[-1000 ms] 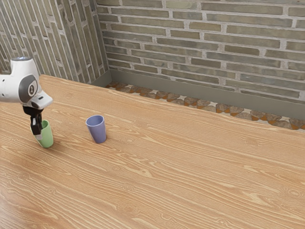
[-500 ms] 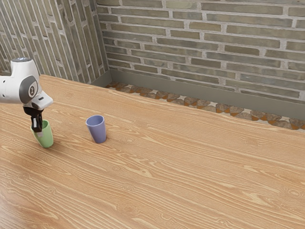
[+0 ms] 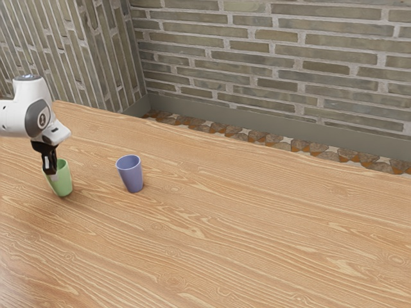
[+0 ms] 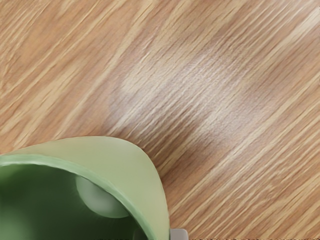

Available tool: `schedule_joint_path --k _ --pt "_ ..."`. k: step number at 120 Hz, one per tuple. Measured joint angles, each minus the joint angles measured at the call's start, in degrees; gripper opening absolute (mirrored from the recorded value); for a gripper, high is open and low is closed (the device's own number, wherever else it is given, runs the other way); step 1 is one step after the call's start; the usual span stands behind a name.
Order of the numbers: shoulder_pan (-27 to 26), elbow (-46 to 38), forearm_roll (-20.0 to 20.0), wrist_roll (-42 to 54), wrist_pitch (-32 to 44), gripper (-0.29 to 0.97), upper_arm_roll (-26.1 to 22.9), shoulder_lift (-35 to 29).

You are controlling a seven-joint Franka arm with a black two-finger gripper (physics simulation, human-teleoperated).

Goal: Place the left cup onto the right cup

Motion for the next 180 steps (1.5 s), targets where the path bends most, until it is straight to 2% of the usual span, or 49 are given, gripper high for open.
schedule_joint_path --k 82,180 --pt "-6.84 0.09 2.79 -0.41 -0.94 -0.09 0.16 -7.38" --pt "-14.57 1.59 2.83 -1.09 -0.93 -0.09 0.27 -10.29"
